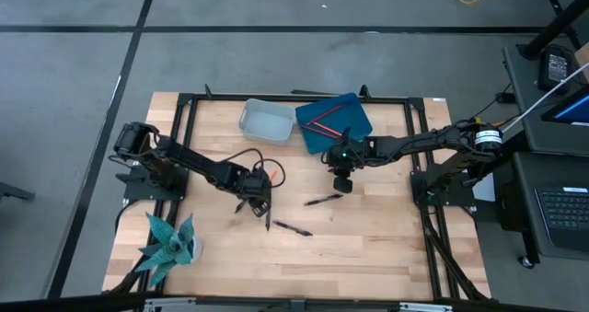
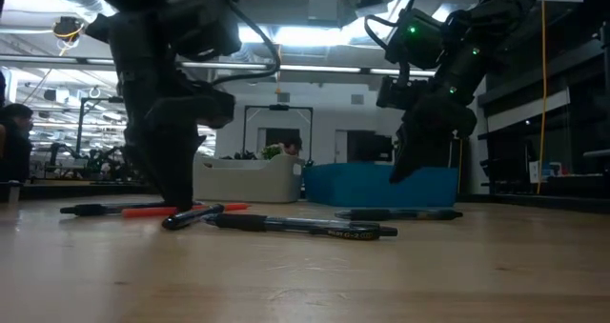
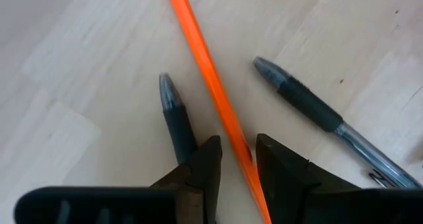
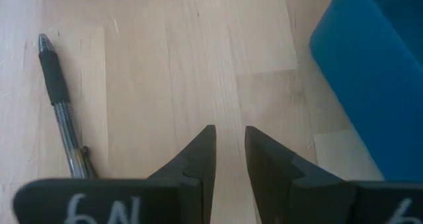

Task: Sort pens & pencils
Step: Put the orange pencil into the blue bin

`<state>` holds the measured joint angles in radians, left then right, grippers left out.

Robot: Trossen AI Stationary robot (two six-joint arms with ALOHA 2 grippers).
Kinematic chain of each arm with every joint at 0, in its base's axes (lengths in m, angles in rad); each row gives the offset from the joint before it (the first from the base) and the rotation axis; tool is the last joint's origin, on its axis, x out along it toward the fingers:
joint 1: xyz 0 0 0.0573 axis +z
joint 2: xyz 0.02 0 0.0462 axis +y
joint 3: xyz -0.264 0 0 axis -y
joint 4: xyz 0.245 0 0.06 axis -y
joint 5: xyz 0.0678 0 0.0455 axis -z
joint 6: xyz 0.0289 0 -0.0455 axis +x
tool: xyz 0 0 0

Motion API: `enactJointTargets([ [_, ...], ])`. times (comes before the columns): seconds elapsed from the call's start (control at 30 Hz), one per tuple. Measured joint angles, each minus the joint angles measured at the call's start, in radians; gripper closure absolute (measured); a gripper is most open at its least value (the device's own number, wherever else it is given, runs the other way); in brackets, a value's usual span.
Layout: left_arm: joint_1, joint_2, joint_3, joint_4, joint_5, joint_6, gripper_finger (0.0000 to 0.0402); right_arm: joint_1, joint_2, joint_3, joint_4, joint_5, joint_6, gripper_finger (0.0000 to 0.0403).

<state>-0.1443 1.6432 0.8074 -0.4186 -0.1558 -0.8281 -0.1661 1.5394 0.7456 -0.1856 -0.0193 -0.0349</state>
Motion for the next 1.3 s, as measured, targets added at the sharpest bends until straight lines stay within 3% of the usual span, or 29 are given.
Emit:
enactJointTargets([
  [0.8, 0.016, 0.056, 0.009, -0.021, 0.015, 0.030, 0.0312, 0.000, 0.000, 0.000, -0.013, 0.000, 0.001, 0.0320],
  [1.17, 0.017, 0.055, 0.009, -0.025, 0.013, 0.054, 0.0389, 0.000, 0.000, 0.000, -0.016, 0.000, 0.003, 0.0320],
  [1.3, 0.017, 0.055, 0.009, -0.024, 0.017, 0.069, 0.0388, 0.000, 0.000, 0.000, -0.016, 0.000, 0.003, 0.0320],
])
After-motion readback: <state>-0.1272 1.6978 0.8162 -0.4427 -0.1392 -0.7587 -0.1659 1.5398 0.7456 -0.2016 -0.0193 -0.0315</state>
